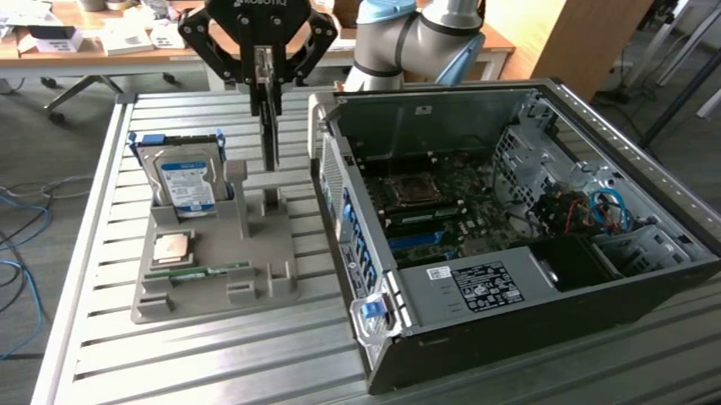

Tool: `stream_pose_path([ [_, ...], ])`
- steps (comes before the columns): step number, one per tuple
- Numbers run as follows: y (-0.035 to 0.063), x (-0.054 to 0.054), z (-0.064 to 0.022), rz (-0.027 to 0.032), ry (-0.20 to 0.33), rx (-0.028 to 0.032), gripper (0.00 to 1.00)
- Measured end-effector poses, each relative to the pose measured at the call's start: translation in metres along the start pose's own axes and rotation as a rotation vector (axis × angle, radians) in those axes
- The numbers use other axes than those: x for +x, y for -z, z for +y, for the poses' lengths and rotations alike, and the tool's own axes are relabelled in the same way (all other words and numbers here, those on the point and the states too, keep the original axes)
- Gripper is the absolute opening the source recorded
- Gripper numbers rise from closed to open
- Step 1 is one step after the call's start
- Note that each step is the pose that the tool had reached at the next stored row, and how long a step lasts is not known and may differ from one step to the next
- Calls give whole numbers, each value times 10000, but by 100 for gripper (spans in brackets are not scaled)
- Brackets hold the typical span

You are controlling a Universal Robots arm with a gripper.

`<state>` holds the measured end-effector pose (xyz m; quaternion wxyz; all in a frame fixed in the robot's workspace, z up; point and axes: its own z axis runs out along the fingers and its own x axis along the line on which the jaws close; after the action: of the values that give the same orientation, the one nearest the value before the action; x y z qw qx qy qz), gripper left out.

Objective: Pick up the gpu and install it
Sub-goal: 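Pick up the gpu and move the gpu toward the slot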

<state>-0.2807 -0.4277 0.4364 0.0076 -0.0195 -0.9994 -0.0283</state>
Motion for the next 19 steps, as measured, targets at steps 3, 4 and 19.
stream_pose_path([
  [3, 2, -25, 1, 2, 1, 1, 26],
  [4, 1, -41, 2, 0, -1, -3, 26],
  [19, 7, -430, 17, 2, 0, -22, 26],
])
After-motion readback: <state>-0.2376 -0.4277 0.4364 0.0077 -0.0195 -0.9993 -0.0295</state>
